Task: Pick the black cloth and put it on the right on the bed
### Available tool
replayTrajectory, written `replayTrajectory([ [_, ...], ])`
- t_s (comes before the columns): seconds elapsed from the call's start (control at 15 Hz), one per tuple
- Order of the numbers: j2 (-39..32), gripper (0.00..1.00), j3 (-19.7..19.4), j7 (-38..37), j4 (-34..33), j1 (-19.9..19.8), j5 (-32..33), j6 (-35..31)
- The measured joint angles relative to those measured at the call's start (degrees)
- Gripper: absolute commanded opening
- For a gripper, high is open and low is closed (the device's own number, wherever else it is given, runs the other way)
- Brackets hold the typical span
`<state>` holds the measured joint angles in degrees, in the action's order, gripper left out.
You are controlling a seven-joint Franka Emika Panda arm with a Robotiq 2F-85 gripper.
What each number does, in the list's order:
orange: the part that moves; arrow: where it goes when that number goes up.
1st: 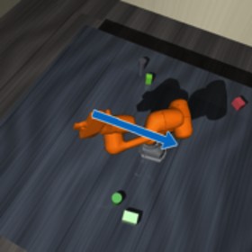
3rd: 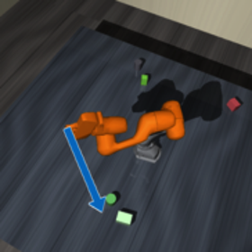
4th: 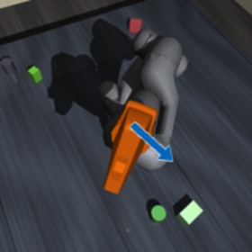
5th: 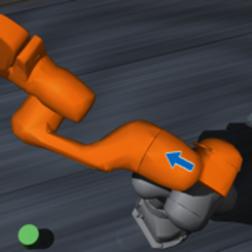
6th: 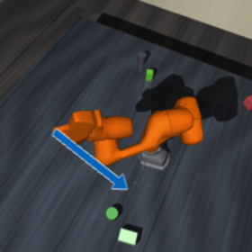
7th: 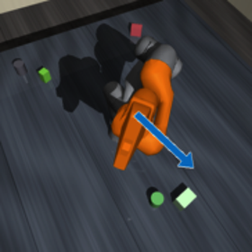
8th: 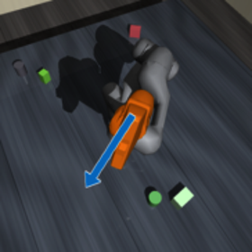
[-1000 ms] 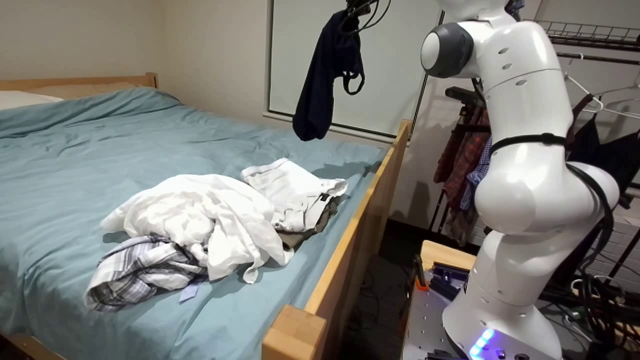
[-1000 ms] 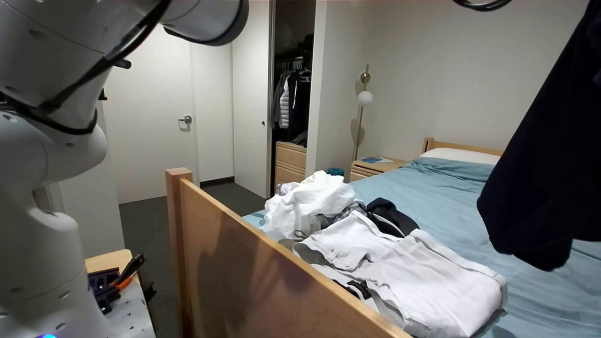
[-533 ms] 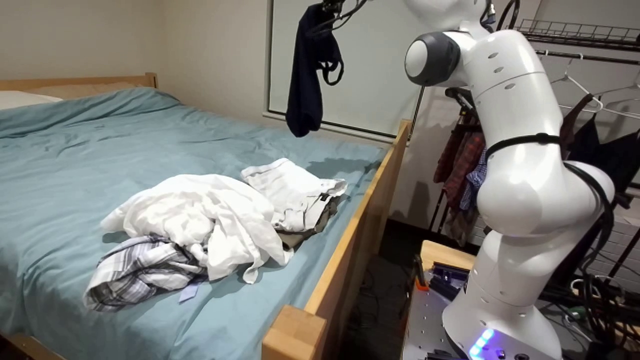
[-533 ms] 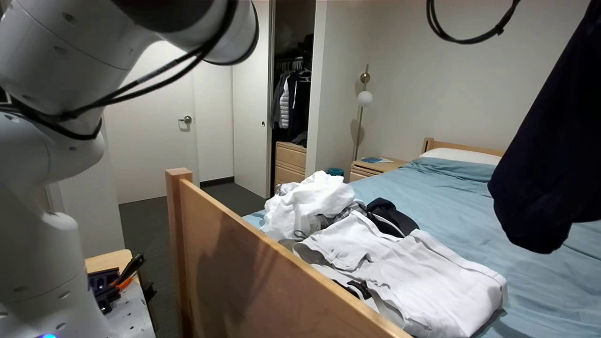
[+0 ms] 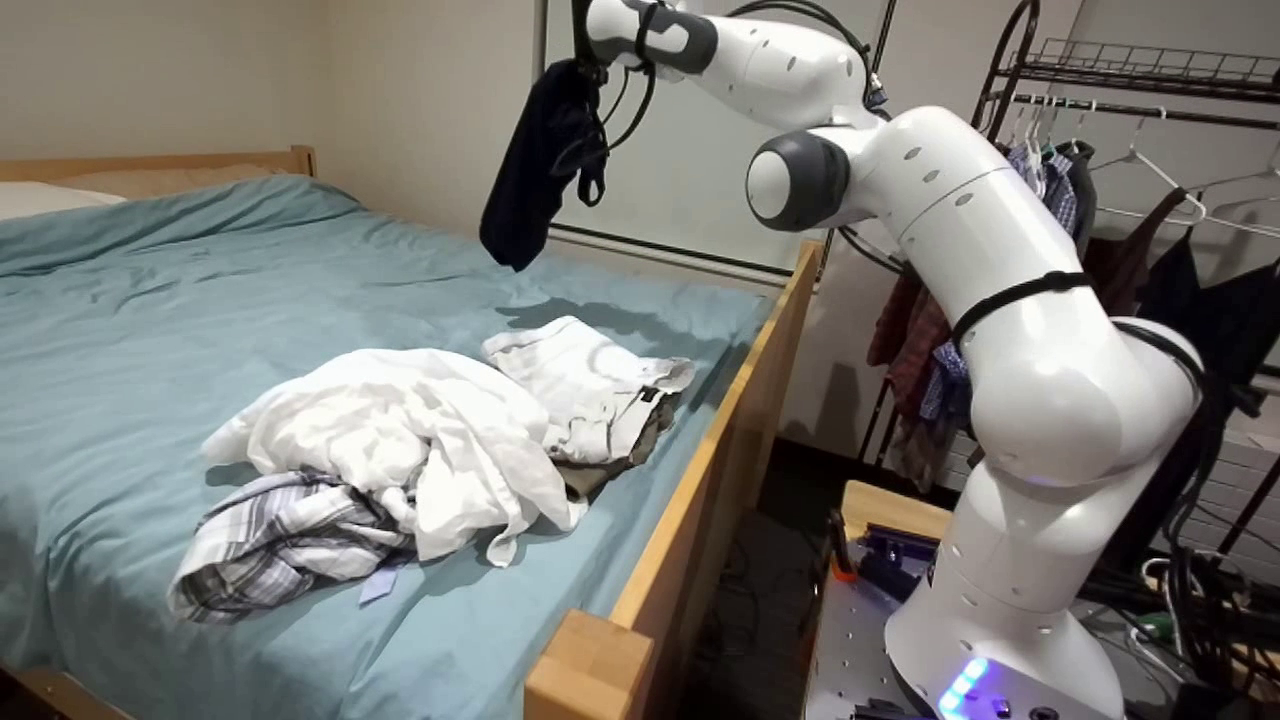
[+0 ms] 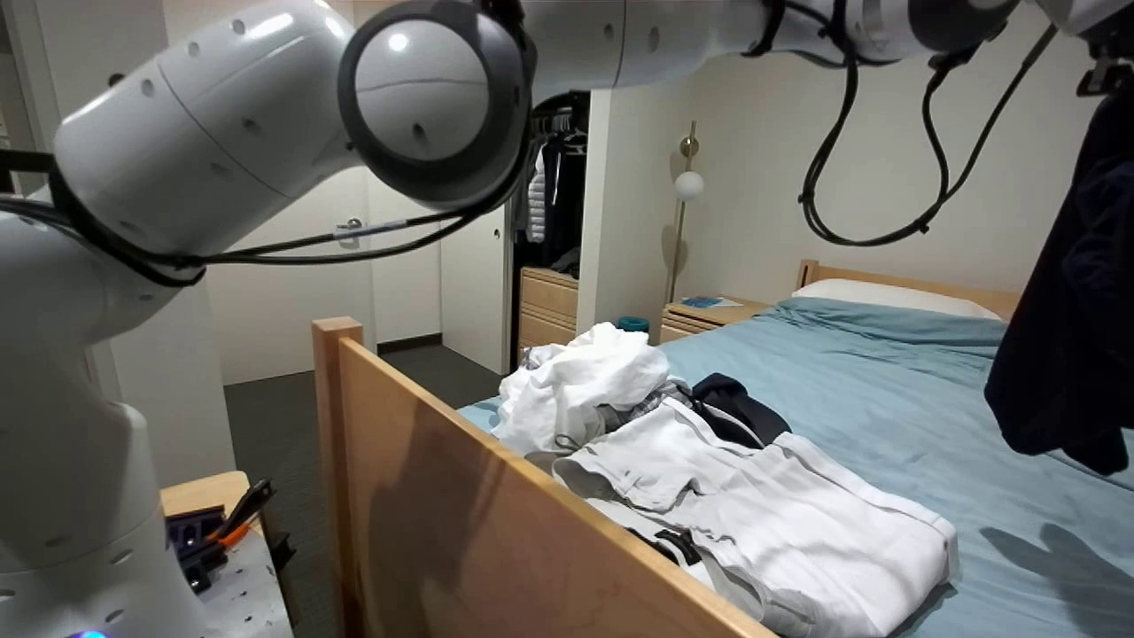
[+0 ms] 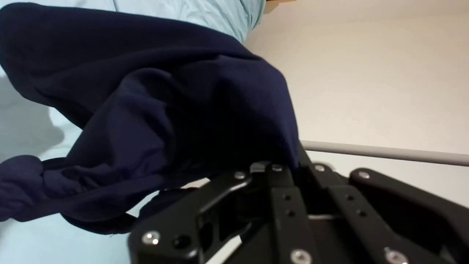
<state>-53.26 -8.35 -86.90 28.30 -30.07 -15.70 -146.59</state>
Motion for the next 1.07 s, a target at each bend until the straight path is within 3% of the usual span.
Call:
replayTrajectory([
  [0.27,-4.1,0.08,-1.5,0.4,-0.9,0.1,3.5,-2.6],
  [0.73,-6.4,0.08,-0.9,0.7,-1.4,-0.3,3.7,-2.6],
  [1.07,-8.4,0.08,0.2,-0.4,-3.2,-0.4,3.7,-8.9],
])
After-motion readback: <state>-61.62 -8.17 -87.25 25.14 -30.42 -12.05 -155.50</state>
